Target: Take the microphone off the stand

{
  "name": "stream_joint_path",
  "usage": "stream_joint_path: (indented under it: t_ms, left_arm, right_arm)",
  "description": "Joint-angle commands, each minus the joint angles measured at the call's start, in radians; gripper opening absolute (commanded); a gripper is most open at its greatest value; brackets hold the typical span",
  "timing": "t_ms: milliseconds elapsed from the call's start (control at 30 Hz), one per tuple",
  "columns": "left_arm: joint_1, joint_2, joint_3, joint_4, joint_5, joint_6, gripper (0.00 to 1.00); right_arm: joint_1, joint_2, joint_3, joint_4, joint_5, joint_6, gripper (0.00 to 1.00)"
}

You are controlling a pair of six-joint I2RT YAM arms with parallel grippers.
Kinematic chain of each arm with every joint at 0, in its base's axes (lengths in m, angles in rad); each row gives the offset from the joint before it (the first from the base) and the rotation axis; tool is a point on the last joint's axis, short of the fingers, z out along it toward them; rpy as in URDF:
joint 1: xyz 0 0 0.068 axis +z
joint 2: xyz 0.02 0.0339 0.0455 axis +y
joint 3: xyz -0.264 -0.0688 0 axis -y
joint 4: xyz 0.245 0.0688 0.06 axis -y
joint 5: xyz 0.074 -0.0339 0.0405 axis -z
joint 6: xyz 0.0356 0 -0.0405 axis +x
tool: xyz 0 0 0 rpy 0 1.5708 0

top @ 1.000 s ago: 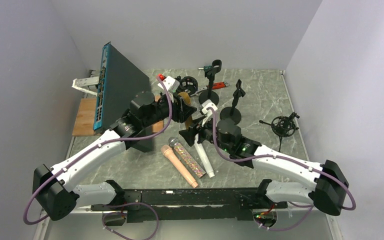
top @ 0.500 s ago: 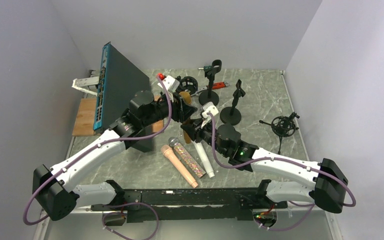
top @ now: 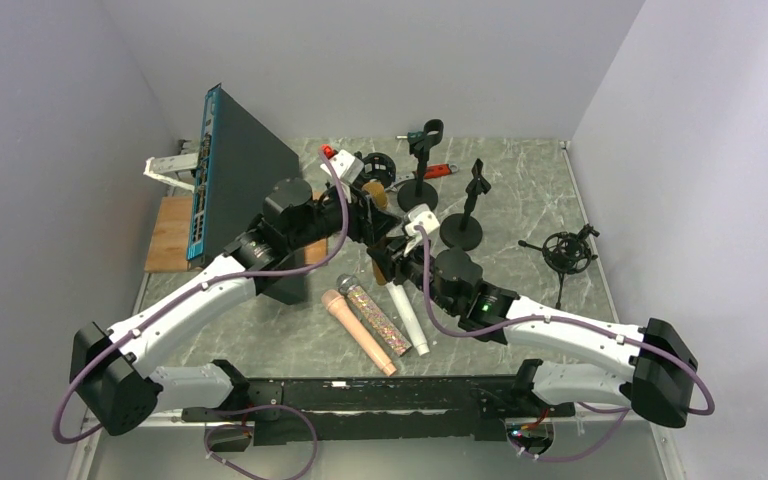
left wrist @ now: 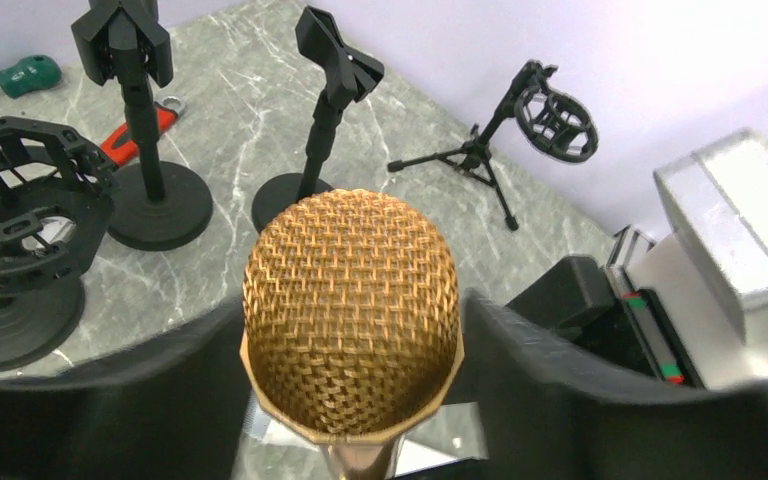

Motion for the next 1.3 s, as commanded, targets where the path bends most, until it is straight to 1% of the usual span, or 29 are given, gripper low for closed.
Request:
stream_joint_path:
  t_ms: [0, 33, 67, 200, 333, 433, 467, 567, 667, 833, 900, 967, 1033, 1133, 1267]
  left_arm:
    - [-0.003, 0.009, 0.042, 0.033, 0.039, -0.006, 0.87]
    - [0.000, 0.009, 0.041, 0.032, 0.035, 0.002, 0.95]
    - [0.004, 0.007, 0.041, 0.028, 0.028, 0.011, 0.99]
    - [0.050, -0.022, 0.046, -0.005, -0.064, 0.046, 0.99]
    - [0.151, -0.065, 0.048, -0.051, -0.199, 0.053, 0.99]
    - [0.254, -0.083, 0.038, -0.039, -0.200, 0.033, 0.99]
    - [0.295, -0.086, 0.035, -0.029, -0.187, 0.030, 0.99]
    - [0.372, -0.082, 0.036, -0.013, -0.124, 0.009, 0.99]
    - [0.414, -0.069, 0.033, 0.019, -0.042, -0.013, 0.97]
    - [0.455, -0.024, 0.036, 0.060, 0.080, -0.069, 0.94]
    - [0.465, -0.009, 0.033, 0.077, 0.105, -0.087, 0.94]
    - [0.464, 0.001, 0.028, 0.085, 0.109, -0.088, 0.99]
    - [0.455, 0.015, 0.028, 0.088, 0.108, -0.072, 0.99]
    - [0.416, 0.029, 0.043, 0.059, 0.092, -0.013, 0.99]
    - [0.369, 0.021, 0.038, 0.054, 0.071, 0.068, 0.99]
  right_arm:
    - [0.003, -0.053, 0.018, -0.046, 0.096, 0.020, 0.00]
    - [0.002, -0.064, 0.015, -0.076, 0.106, 0.033, 0.00]
    - [0.002, -0.078, 0.013, -0.109, 0.114, 0.044, 0.00]
    - [0.001, -0.122, 0.007, -0.294, 0.186, 0.102, 0.00]
    - [-0.015, -0.145, 0.040, -0.554, 0.216, 0.167, 0.00]
    - [-0.072, -0.112, 0.081, -0.751, 0.182, 0.193, 0.00]
    - [-0.098, -0.092, 0.093, -0.798, 0.154, 0.193, 0.00]
    - [-0.202, -0.032, 0.123, -0.922, 0.046, 0.206, 0.00]
    - [-0.243, 0.003, 0.123, -0.945, -0.063, 0.212, 0.00]
    - [-0.254, 0.122, 0.160, -0.972, -0.154, 0.209, 0.00]
    - [-0.257, 0.191, 0.193, -0.985, -0.159, 0.209, 0.00]
    - [-0.258, 0.224, 0.202, -0.977, -0.153, 0.212, 0.00]
    - [-0.269, 0.242, 0.198, -0.954, -0.166, 0.213, 0.00]
    - [-0.292, 0.267, 0.178, -0.911, -0.209, 0.204, 0.00]
    - [-0.305, 0.311, 0.160, -0.880, -0.222, 0.194, 0.00]
